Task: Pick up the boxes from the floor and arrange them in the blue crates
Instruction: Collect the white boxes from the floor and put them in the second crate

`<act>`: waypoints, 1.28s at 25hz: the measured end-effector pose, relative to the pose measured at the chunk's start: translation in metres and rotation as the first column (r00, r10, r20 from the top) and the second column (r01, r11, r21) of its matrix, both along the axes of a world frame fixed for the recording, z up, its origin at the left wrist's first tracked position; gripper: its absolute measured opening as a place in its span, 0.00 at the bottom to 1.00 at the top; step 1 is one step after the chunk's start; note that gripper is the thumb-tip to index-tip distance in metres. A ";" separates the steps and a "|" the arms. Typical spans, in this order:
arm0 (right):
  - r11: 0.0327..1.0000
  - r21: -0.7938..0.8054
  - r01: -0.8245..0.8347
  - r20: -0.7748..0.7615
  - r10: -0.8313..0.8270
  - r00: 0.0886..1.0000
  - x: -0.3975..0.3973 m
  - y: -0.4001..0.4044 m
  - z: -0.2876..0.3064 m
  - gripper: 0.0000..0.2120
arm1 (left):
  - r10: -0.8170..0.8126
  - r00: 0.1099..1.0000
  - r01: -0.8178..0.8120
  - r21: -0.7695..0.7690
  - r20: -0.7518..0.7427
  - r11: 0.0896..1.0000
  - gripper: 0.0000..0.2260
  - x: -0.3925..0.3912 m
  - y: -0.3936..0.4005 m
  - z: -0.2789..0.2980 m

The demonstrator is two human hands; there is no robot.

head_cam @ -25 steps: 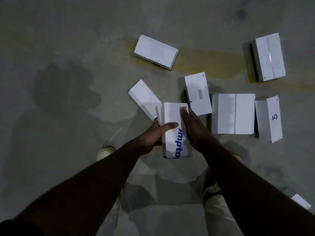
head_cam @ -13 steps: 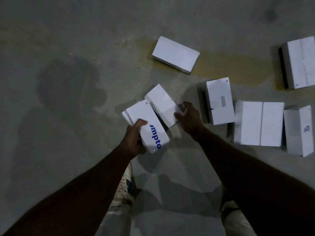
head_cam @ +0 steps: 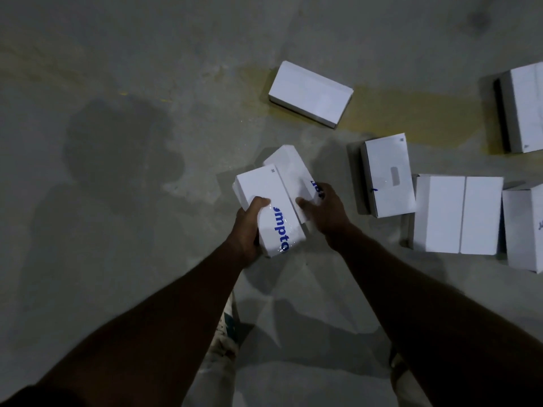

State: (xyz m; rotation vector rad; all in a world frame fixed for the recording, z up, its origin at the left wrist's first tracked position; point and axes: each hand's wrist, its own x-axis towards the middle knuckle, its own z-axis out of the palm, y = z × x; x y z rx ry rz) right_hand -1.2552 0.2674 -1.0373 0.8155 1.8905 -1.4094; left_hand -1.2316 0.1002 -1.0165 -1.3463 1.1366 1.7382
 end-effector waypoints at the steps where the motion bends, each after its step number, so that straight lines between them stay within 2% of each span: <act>1: 0.996 -0.038 0.077 -0.020 -0.078 0.997 0.001 0.005 0.007 0.28 | 0.024 1.000 -0.024 -0.002 0.001 1.000 0.33 -0.001 0.002 0.001; 3: 0.955 -0.163 0.246 -0.052 -0.258 0.965 -0.001 0.022 0.024 0.24 | 0.058 0.998 -0.058 0.005 0.007 0.998 0.31 -0.001 0.005 0.005; 6: 0.858 -0.368 0.359 0.062 -0.362 0.930 -0.006 0.056 0.051 0.17 | 0.049 0.999 -0.049 -0.010 0.002 0.999 0.28 -0.001 0.014 0.008; 11: 0.881 -0.431 0.193 0.173 -0.129 0.976 0.007 0.079 0.078 0.16 | -0.027 0.994 0.035 0.075 -0.103 0.997 0.40 -0.013 0.059 0.026; 15: 0.858 -0.457 0.235 0.203 -0.157 0.966 0.014 0.100 0.085 0.12 | -0.154 0.979 0.159 0.023 -0.135 0.987 0.46 -0.015 0.083 0.028; 19: 0.851 -0.502 0.155 0.159 -0.085 0.984 0.020 0.121 0.093 0.16 | -0.271 0.945 0.292 0.096 -0.185 0.952 0.41 -0.017 0.106 0.037; 22: 0.808 -0.583 0.085 0.071 -0.054 0.996 0.024 0.135 0.097 0.27 | -0.340 0.908 0.355 0.019 -0.244 0.935 0.35 -0.017 0.123 0.045; 24: 0.789 -0.606 0.105 0.078 -0.072 0.994 0.024 0.144 0.107 0.33 | -0.353 0.895 0.359 -0.029 -0.273 0.933 0.30 -0.018 0.132 0.060; 26: 0.768 -0.623 0.149 0.119 -0.095 0.988 0.018 0.157 0.130 0.31 | -0.341 0.895 0.337 -0.063 -0.288 0.939 0.27 -0.024 0.141 0.085; 29: 0.696 -0.683 0.222 0.177 -0.136 0.975 0.003 0.174 0.181 0.23 | -0.360 0.869 0.334 -0.136 -0.340 0.933 0.36 -0.038 0.153 0.138; 32: 0.718 -0.674 0.175 0.109 -0.137 0.985 -0.011 0.186 0.247 0.22 | -0.377 0.830 0.344 -0.154 -0.411 0.926 0.38 -0.047 0.158 0.202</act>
